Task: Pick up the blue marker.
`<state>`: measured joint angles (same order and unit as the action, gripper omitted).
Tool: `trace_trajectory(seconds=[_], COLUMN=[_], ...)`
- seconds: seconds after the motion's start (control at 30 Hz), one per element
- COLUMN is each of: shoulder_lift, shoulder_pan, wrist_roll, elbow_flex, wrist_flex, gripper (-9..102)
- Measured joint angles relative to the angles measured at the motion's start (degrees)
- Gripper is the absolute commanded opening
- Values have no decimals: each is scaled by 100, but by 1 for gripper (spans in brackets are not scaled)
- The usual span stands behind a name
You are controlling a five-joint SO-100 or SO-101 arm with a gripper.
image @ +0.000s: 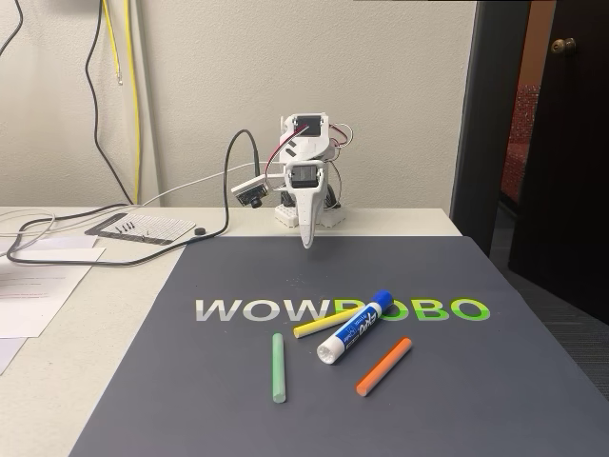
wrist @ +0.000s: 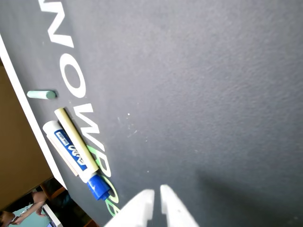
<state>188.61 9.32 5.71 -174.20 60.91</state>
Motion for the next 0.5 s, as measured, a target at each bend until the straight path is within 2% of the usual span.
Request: trace_trajectory(seconds=[0.5], shoulder_lift=[0], shoulder_pan=[-79], wrist_roll=[0], elbow_flex=[-9], wrist_flex=[-18], gripper=[0])
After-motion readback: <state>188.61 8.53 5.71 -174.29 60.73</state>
